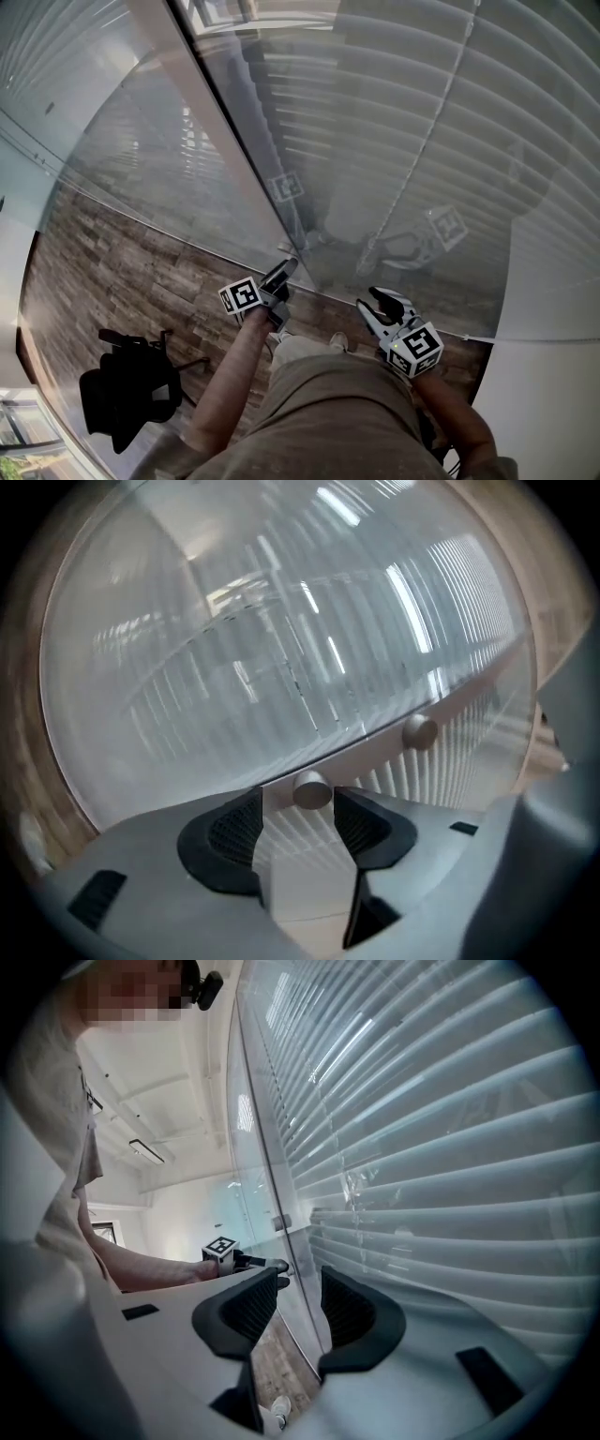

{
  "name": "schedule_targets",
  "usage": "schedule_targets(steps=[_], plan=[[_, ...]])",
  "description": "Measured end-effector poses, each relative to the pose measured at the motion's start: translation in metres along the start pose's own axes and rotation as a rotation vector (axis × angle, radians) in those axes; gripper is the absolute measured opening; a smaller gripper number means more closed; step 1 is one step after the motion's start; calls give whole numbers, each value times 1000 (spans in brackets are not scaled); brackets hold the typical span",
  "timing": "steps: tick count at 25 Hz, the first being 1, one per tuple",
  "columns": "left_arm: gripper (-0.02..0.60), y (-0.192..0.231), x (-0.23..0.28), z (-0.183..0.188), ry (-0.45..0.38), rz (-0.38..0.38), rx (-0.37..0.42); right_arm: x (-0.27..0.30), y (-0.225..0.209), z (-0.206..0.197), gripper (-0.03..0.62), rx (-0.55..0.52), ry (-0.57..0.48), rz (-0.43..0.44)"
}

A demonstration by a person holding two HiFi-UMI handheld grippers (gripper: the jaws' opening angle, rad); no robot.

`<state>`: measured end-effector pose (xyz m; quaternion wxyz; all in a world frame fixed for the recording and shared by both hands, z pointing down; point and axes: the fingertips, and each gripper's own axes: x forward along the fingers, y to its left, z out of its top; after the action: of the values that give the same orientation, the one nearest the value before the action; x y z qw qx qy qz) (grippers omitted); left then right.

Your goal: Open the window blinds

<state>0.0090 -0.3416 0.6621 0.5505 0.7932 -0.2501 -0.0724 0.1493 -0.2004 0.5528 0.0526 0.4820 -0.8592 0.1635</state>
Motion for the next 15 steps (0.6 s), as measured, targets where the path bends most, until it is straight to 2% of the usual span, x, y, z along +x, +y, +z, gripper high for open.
schedule_targets(steps=[2, 5, 7, 8, 10, 11, 14, 15], plan=[[239, 5, -5, -1, 38, 147, 275, -1, -1, -1, 137, 3, 1, -1], [241, -4, -7, 2, 82, 339, 739, -1, -2, -3, 137, 9, 1, 0], [239, -13, -3, 1, 104, 412, 949, -1, -2, -3, 137, 13, 0, 1], [239, -15, 1, -1, 118, 438, 1012, -1, -2, -3, 137, 12, -1, 2], [238, -13, 6, -4, 143, 489, 1080, 0, -1, -3, 137, 12, -2, 3], [233, -11, 7, -5, 145, 511, 1094, 0, -1, -3, 137, 11, -3, 3], [150, -10, 5, -2, 118, 544, 1106, -1, -3, -2, 137, 12, -4, -1], [141, -10, 4, -2, 113, 549, 1110, -2, -5, -2, 137, 14, -5, -5]])
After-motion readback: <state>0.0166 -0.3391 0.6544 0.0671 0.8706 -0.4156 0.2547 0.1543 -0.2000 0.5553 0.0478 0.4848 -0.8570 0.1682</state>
